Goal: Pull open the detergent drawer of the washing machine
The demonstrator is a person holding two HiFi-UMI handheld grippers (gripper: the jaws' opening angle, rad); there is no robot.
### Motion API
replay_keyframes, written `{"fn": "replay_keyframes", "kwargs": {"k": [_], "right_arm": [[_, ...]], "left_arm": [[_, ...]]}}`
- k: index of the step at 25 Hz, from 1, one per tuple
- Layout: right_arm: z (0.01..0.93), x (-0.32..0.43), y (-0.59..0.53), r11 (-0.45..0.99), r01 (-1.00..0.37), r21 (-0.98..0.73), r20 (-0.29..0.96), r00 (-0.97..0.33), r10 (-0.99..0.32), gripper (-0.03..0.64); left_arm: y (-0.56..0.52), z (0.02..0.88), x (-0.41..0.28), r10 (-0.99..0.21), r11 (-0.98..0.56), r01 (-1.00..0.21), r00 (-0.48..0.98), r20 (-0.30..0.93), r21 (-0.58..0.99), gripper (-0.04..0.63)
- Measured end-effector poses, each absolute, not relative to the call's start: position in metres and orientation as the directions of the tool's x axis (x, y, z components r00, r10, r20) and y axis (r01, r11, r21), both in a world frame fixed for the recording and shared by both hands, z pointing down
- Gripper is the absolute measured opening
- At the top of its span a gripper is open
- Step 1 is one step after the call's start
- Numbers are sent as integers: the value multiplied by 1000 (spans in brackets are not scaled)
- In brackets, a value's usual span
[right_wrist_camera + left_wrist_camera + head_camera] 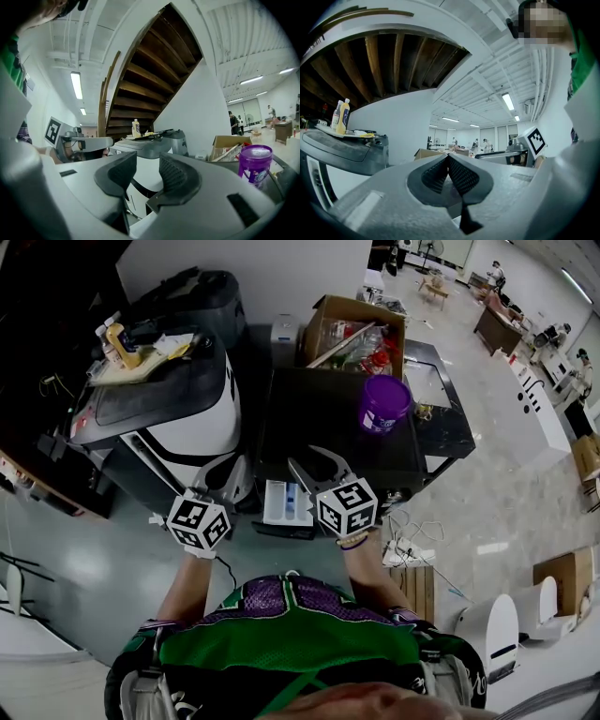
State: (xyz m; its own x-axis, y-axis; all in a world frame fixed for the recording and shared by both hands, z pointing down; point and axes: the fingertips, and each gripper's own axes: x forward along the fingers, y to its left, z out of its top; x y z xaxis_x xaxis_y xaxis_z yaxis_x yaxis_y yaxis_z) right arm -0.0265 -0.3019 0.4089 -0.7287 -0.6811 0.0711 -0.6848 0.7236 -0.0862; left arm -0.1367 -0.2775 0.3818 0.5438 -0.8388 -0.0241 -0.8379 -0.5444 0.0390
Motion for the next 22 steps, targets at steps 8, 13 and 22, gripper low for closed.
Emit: {"fn": "replay_keyframes", "kwargs": {"k": [8, 13, 22], "right_arm": [[398, -18, -300, 700, -711, -68, 34, -703, -711, 74], [389, -18, -296, 693, -720, -36, 4, -693, -721, 37], [383, -24, -286, 691, -723, 26, -5, -691, -723, 3]], "left_arm": [[-273, 381, -136, -835, -550, -835, 549, -24, 33, 17], [-271, 380, -134, -833, -554, -832, 553, -22, 28, 17], [-264, 372, -131, -826, -564, -825, 563, -25, 30, 17]]}}
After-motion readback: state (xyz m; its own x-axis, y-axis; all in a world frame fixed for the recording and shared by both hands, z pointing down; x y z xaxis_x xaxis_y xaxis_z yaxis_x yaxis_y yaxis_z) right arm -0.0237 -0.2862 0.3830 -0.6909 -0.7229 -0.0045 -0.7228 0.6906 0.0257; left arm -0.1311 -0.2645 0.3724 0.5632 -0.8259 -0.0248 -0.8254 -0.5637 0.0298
